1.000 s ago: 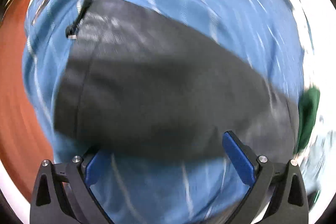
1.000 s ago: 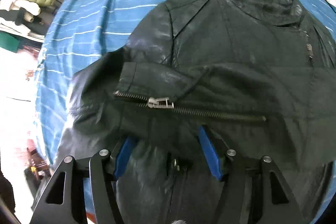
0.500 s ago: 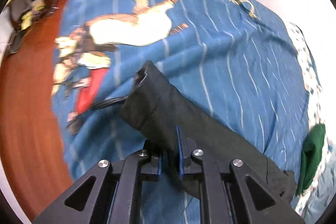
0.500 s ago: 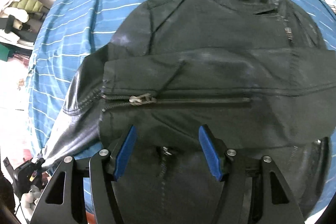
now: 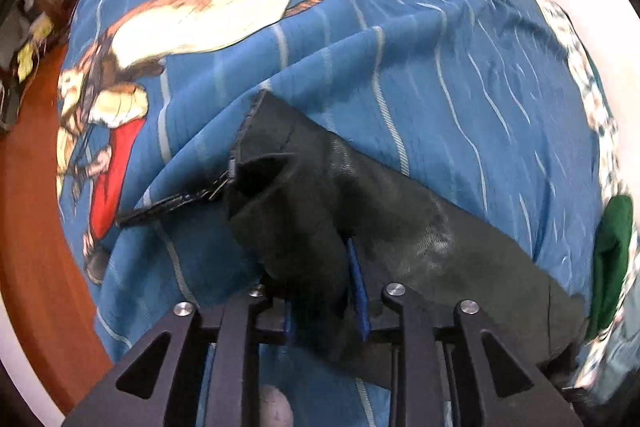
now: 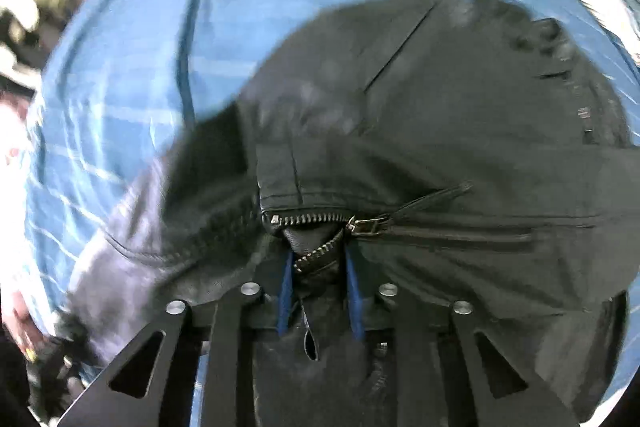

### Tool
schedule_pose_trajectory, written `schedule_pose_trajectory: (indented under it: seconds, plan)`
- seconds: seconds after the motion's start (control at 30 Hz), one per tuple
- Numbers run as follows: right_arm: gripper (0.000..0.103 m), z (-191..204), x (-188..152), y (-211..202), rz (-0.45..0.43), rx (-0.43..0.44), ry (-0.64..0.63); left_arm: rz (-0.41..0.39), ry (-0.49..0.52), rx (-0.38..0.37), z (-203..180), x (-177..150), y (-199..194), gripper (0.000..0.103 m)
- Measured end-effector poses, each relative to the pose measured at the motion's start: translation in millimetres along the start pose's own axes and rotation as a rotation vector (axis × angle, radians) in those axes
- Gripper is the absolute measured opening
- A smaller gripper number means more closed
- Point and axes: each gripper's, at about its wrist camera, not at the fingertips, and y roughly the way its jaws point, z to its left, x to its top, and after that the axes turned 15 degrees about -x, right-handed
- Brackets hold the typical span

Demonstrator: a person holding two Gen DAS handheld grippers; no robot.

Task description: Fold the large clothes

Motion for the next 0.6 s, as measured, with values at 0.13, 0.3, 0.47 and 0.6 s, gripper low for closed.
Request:
schedule_pose_trajectory:
  seconds: [0.13,0.3,0.47,0.6]
  plan:
    - [0.022,-42.8,13.1,-45.3,-0.094,0.014,0.122,0.017,0.019,-0.054,-9.7,-0.1,-2.6,0.078]
    - [0.023,-31.3,38.9,-44.5,-0.104,0.036,0.103,0.002,-0.028,-0.055,-5.5,-3.0,-11.9,0.081]
    - [0.059,22.4,46.8,30.7,0.159,0.143,-0.049,-0.051,-0.156,-0.075,9.2,3.3,-2.6,0.079]
    - [0.076,0.7,28.0,2.3,0.086,0.163,-0.050,-0.127,-0.188,-0.005,4.1,12.4,-7.0,0.023]
